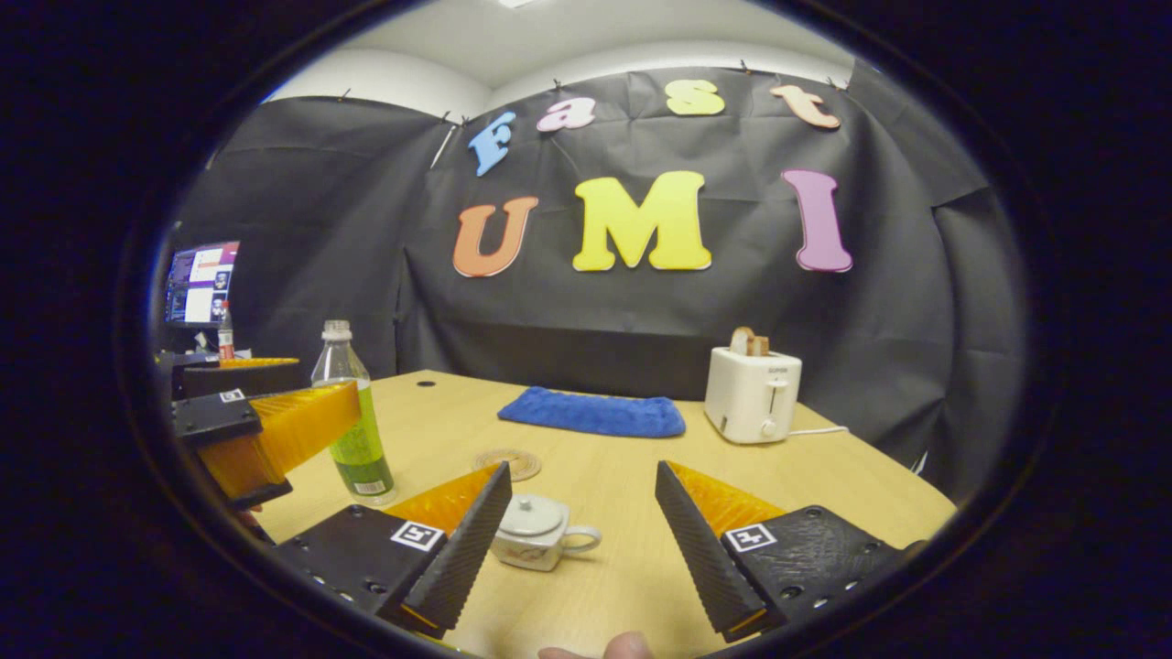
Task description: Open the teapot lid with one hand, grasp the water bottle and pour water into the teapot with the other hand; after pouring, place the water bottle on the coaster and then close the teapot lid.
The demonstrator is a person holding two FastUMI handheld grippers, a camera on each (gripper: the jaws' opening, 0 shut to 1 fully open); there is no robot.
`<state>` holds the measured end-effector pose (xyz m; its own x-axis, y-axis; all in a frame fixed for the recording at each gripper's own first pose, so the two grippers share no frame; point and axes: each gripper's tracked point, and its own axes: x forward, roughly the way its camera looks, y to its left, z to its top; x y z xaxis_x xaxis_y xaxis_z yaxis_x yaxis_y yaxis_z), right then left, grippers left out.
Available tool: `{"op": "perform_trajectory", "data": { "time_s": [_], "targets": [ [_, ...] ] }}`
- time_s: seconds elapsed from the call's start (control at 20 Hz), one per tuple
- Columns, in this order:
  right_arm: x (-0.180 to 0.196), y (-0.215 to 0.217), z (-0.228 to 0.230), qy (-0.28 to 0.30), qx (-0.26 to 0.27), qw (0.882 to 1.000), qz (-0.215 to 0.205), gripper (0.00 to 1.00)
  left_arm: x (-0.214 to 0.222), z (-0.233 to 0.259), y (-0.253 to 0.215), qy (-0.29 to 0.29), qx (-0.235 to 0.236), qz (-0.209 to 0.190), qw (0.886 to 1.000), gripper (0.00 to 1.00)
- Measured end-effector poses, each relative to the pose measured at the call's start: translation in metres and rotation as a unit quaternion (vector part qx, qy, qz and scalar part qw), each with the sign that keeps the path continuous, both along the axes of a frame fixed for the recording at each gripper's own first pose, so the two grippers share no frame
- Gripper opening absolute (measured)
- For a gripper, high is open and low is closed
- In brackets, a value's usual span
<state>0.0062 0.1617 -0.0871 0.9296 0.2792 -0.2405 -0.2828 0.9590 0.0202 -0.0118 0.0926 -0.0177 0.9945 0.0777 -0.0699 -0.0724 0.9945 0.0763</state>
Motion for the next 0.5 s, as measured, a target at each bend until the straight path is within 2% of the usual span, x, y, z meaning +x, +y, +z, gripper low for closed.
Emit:
{"op": "perform_trajectory", "data": {
  "time_s": [0.2, 0.35, 0.45, 0.5],
  "targets": [
    [0.011, 0.016, -0.017, 0.020, -0.016, 1.000, 0.008, 0.98, -0.002, -0.011, 0.014, 0.010, -0.008, 0.007, 1.000, 0.97],
    [0.017, 0.026, -0.022, 0.023, -0.022, 0.999, 0.010, 0.93, -0.003, -0.011, 0.024, 0.008, -0.015, 0.015, 1.000, 0.97],
    [0.022, 0.032, -0.028, 0.031, -0.028, 0.999, 0.013, 0.85, -0.003, -0.011, 0.028, 0.005, -0.021, 0.019, 1.000, 0.98],
    [0.023, 0.034, -0.032, 0.038, -0.029, 0.999, 0.015, 0.77, -0.003, -0.012, 0.031, 0.005, -0.023, 0.021, 1.000, 0.97]
  ]
}}
